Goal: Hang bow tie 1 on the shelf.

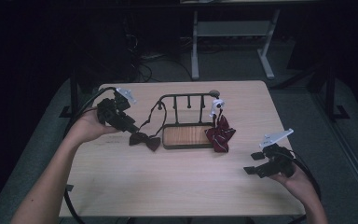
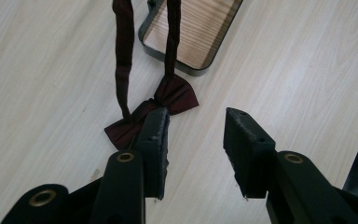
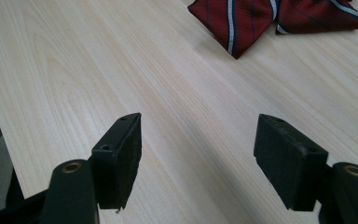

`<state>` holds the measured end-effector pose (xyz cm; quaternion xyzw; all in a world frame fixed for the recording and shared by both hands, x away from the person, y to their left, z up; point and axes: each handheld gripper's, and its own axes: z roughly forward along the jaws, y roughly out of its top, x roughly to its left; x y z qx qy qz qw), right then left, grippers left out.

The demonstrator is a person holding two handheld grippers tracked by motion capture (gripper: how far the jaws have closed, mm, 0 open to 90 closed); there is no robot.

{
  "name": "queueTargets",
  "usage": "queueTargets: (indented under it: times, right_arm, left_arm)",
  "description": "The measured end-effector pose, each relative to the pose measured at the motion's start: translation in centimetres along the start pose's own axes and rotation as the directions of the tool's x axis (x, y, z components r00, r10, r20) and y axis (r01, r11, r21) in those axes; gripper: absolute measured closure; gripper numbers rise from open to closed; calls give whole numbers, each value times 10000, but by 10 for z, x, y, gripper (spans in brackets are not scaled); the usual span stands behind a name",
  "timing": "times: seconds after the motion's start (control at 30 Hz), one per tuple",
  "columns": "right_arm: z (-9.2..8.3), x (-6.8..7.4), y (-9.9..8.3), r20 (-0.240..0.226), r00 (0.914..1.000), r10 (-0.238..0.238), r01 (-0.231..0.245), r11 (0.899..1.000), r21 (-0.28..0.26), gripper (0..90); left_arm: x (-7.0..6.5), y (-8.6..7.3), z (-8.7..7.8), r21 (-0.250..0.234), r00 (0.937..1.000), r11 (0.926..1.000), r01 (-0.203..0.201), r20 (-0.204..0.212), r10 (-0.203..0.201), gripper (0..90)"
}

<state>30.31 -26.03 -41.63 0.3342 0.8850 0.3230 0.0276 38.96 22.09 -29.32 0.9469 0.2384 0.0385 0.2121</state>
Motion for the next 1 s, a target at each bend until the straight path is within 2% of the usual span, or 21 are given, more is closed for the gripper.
queueTargets:
  times: [0.5,0.7,1.0]
  right_arm:
    - [1,0,0,-3,10000,5,-5,10000,31,316]
    - [0,0,0,-5,10000,35,-35,10000,40,316]
    - [1,0,-1,43,10000,-24,23,10000,52,315]
  left_arm:
    - [-10,-25,9,-116,10000,9999,-8,-42,8,536]
    - [-19,-36,18,-81,9999,9999,-92,-130,91,518]
    - [-23,-51,27,-159,9999,9998,108,-60,-108,473]
